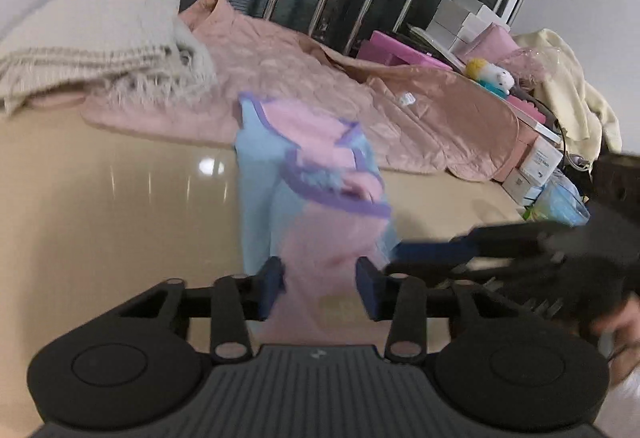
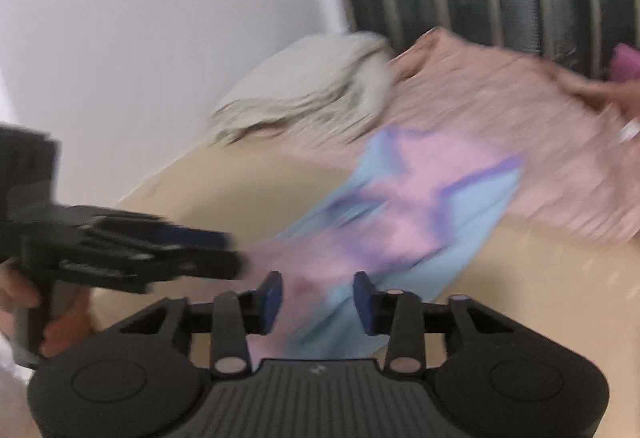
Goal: Fold clothes
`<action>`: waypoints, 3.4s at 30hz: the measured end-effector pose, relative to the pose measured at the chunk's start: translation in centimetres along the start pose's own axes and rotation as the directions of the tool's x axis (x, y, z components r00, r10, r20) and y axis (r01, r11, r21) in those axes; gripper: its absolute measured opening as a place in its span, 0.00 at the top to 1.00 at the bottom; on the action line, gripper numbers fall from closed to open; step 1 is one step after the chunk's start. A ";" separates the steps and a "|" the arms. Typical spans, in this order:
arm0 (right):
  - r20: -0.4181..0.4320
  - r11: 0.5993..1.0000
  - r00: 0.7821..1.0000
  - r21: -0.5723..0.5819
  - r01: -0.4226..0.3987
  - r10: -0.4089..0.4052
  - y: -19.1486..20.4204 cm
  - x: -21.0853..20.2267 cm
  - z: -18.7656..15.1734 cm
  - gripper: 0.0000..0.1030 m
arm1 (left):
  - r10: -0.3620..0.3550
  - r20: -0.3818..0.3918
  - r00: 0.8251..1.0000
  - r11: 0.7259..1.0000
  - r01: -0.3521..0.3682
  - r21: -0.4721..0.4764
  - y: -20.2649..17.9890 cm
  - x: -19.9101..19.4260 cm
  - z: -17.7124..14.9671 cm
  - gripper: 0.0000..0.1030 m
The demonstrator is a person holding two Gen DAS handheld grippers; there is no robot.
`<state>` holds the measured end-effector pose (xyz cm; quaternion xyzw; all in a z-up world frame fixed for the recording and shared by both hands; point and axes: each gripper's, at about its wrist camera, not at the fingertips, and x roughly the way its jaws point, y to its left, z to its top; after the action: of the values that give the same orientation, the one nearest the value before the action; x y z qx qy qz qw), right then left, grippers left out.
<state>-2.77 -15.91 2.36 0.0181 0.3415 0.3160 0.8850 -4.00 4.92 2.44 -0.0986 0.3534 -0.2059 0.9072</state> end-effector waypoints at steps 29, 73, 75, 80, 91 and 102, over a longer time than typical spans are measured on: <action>0.069 0.995 0.997 0.093 0.027 -0.034 -0.9 -3.4 -5.0 0.63 | -0.074 0.049 0.996 0.922 0.087 -0.378 2.3 0.7 -1.1 0.95; 0.050 0.981 0.988 0.141 0.136 -0.144 0.3 -7.7 -8.0 0.97 | -0.021 0.039 0.999 0.989 0.026 -0.144 -2.6 -5.7 -8.4 0.91; 0.080 0.985 0.982 0.057 0.165 -0.169 0.8 -9.0 -8.0 0.93 | 0.018 0.079 0.997 0.999 -0.014 -0.053 -3.2 -7.1 -8.3 0.59; 0.139 0.868 0.989 -0.485 0.108 -0.045 5.7 -11.1 -10.2 0.55 | 0.051 0.169 0.984 0.904 -0.117 0.411 -7.3 -8.5 -9.3 0.49; -0.100 0.725 0.995 -0.686 -0.060 -0.012 5.6 -7.2 -9.5 1.00 | 0.027 0.027 0.999 0.603 -0.037 0.797 -9.5 -4.9 -12.3 0.67; -0.057 0.590 0.998 -0.806 -0.045 -0.002 7.4 -11.2 -11.7 0.40 | 0.029 0.142 0.989 0.322 -0.143 0.936 -11.5 -7.1 -16.0 0.45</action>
<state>-20.41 -18.50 1.83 -0.3884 0.1839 0.4475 0.7842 -23.15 -2.72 -1.28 0.4545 0.1277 -0.3190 0.8218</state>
